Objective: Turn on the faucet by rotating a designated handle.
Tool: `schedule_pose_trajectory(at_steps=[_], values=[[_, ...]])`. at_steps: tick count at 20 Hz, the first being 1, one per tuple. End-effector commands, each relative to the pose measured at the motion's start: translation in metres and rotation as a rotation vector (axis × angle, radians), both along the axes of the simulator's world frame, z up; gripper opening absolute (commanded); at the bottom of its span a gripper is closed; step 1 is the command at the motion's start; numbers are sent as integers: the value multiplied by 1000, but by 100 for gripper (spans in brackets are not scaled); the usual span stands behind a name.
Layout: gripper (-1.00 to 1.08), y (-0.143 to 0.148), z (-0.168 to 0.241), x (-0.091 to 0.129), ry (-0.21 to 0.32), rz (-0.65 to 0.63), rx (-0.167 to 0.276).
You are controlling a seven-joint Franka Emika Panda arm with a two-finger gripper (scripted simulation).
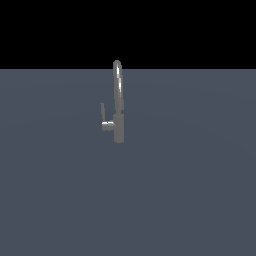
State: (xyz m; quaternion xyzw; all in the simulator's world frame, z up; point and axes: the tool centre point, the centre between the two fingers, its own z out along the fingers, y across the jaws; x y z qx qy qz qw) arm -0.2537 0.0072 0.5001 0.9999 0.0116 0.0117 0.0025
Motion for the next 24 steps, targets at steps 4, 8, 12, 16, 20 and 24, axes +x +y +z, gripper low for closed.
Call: schedule_pose_trajectory(at_steps=[4, 8, 12, 16, 20, 24], values=[[-100, -1, -1, 0, 5, -2, -2], [-100, -3, -3, 2, 23, -5, -9], [-100, -4, -4, 2, 25, -5, -10], [-100, -2, 0, 2, 11, -20, -13], [-100, 1, 10, 3, -22, -56, -20], [-100, 8, 24, 4, -72, -112, -32]])
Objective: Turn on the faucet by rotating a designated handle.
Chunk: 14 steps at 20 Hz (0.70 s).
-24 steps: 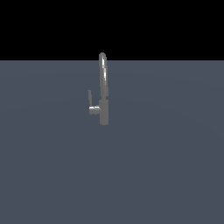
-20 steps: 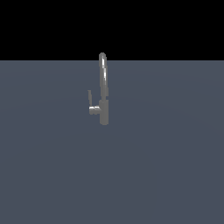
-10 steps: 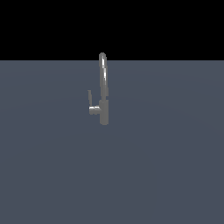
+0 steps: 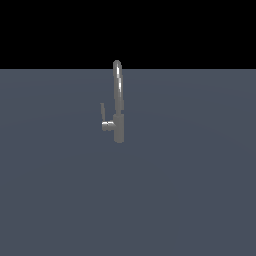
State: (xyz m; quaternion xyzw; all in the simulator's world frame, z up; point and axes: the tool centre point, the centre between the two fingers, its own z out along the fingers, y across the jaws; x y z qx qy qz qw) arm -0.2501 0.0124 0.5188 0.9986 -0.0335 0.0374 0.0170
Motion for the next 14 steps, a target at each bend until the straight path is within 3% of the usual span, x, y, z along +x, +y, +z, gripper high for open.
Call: schedule_pose_trajectory(at_steps=[1, 14], values=[[-100, 5, 10, 1, -35, -38, -9], [-100, 58, 74, 11, -301, -332, -86]])
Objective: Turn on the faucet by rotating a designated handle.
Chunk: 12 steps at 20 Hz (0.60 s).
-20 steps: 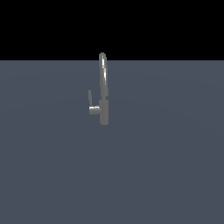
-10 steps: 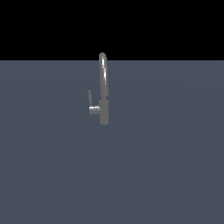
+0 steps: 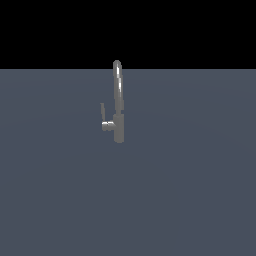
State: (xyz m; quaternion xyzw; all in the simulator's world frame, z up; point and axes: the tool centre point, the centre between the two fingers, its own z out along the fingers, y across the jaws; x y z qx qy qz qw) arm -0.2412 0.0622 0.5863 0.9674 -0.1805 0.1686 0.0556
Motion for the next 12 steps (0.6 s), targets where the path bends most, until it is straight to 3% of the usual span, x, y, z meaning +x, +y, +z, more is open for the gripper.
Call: schedule_pose_trajectory(at_steps=[1, 12], values=[[-100, 14, 10, 4, -53, -59, -16], [-100, 80, 22, 37, -248, -290, -94]])
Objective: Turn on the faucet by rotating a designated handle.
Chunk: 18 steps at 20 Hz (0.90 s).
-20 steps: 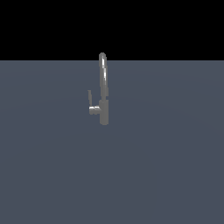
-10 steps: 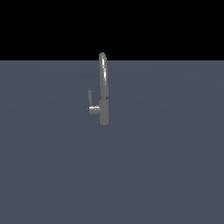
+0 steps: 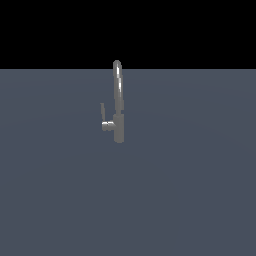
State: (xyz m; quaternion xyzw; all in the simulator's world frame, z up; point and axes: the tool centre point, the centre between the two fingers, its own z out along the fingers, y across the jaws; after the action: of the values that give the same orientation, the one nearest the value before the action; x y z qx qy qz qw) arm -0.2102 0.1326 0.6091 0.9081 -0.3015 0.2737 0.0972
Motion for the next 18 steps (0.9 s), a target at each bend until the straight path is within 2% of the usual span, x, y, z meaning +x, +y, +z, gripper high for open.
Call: schedule_pose_trajectory(at_steps=[1, 9, 18], values=[[-100, 15, -3, 11, -40, -50, -17], [-100, 57, -31, 58, -139, -196, -69], [-100, 81, -100, 128, -206, -352, -118]])
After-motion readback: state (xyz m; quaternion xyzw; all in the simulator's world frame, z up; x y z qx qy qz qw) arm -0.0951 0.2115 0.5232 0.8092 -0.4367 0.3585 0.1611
